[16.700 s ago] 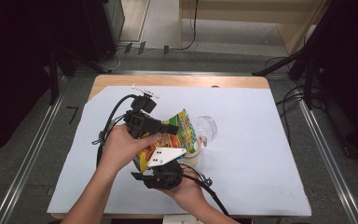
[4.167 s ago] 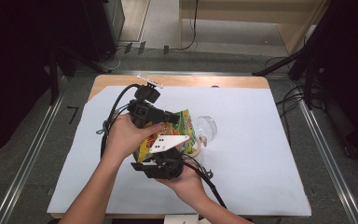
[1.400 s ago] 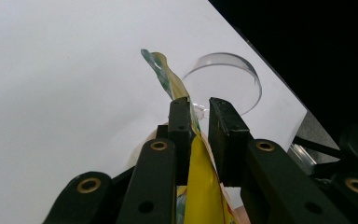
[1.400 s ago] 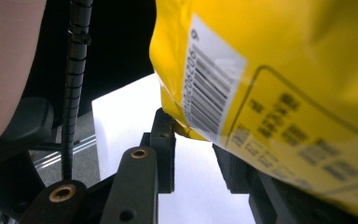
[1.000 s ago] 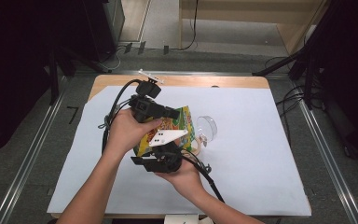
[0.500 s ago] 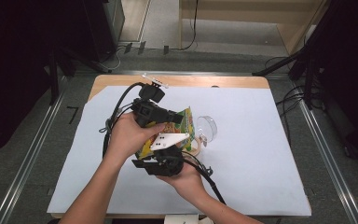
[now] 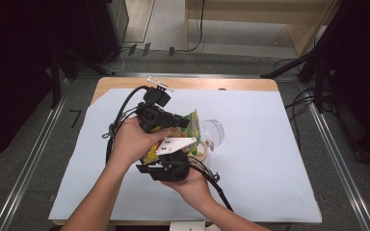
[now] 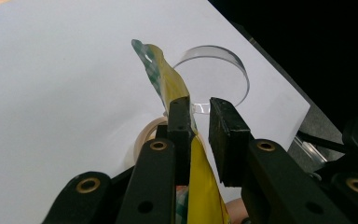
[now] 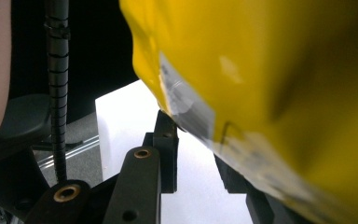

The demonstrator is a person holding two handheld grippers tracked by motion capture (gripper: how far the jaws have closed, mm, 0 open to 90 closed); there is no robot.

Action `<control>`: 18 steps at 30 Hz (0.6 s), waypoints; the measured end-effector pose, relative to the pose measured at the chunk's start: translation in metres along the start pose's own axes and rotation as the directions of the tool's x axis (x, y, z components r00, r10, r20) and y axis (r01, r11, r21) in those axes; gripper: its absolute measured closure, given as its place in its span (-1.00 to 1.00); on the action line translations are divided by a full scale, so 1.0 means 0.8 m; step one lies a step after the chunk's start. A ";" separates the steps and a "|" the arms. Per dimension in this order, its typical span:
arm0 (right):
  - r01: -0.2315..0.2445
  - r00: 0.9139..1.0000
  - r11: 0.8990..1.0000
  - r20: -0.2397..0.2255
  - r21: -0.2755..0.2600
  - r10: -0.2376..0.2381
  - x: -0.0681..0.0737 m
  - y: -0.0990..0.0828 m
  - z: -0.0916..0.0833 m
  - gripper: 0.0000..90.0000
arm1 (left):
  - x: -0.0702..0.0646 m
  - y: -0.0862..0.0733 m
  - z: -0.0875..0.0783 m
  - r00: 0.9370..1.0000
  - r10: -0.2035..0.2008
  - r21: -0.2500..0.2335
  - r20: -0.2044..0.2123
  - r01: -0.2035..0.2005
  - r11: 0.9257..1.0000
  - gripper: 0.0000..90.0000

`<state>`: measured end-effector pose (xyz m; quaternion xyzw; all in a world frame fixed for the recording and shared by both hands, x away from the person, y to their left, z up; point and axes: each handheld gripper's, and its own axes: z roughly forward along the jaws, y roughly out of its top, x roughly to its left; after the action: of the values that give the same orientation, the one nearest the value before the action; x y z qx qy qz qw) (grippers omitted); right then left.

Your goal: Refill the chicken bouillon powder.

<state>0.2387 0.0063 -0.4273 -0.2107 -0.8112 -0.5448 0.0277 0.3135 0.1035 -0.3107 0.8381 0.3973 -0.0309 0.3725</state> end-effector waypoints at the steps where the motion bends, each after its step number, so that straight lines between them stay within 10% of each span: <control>1: -0.001 1.000 1.000 -0.001 0.001 0.001 0.000 0.000 0.000 0.63 | 0.000 0.000 0.000 1.000 0.000 0.000 0.000 0.000 1.000 0.76; 18: 0.002 1.000 1.000 -0.002 0.009 -0.002 0.000 0.000 0.001 0.63 | 0.005 -0.001 0.001 1.000 -0.013 0.003 0.013 0.013 1.000 0.76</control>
<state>0.2385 0.0072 -0.4274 -0.2090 -0.8139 -0.5413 0.0288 0.3158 0.1061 -0.3131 0.8359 0.4002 -0.0393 0.3735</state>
